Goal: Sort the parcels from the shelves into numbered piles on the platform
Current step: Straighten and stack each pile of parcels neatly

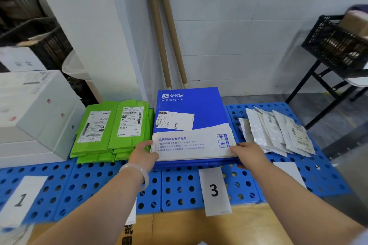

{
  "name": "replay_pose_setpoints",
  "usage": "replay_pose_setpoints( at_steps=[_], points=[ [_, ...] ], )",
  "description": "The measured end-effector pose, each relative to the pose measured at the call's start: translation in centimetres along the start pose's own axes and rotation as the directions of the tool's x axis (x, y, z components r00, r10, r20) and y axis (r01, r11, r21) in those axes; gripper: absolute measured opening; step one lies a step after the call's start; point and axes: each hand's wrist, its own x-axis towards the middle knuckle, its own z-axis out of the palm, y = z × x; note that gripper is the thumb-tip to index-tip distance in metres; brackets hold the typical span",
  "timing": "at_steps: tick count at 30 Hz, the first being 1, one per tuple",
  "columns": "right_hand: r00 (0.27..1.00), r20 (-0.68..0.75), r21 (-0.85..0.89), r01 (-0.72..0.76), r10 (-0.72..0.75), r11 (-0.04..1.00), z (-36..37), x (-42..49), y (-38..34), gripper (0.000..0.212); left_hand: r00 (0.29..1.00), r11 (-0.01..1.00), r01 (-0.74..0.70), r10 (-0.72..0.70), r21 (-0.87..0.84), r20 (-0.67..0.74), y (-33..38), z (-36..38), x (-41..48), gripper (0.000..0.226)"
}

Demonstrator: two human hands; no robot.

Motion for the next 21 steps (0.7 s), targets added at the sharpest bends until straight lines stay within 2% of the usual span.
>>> replay_pose_setpoints(
  at_steps=[4,6,9,12,17,21],
  points=[
    [0.997,-0.022,0.176,-0.062,0.067,0.982,-0.5,0.6,-1.6,0.005,0.997,0.979,0.080,-0.075,-0.189,0.034,1.2,-0.3,0.5,0.050],
    [0.995,0.013,0.262,-0.102,0.102,0.960,-0.9,1.0,-2.4,0.007,0.994,0.958,0.104,-0.095,-0.266,0.049,1.8,-0.5,1.0,0.047],
    [0.991,0.089,0.352,-0.122,0.097,0.928,-1.5,1.2,-3.6,0.009,0.995,0.938,0.102,-0.092,-0.330,0.046,2.7,-0.9,1.5,0.045],
    [0.994,0.084,0.393,-0.096,0.068,0.914,-1.7,1.7,-4.6,0.007,0.996,0.903,0.087,-0.073,-0.420,0.050,3.8,-1.2,2.0,0.043],
    [0.991,0.107,0.365,-0.116,0.082,0.924,-0.9,2.0,-4.7,0.008,0.997,0.925,0.072,-0.069,-0.374,0.021,4.0,-1.8,2.5,0.044],
    [0.987,0.119,0.382,-0.147,0.109,0.912,-0.3,2.1,-3.9,0.019,0.996,0.927,0.080,-0.084,-0.365,0.005,3.2,-1.5,2.6,0.044]
  ],
)
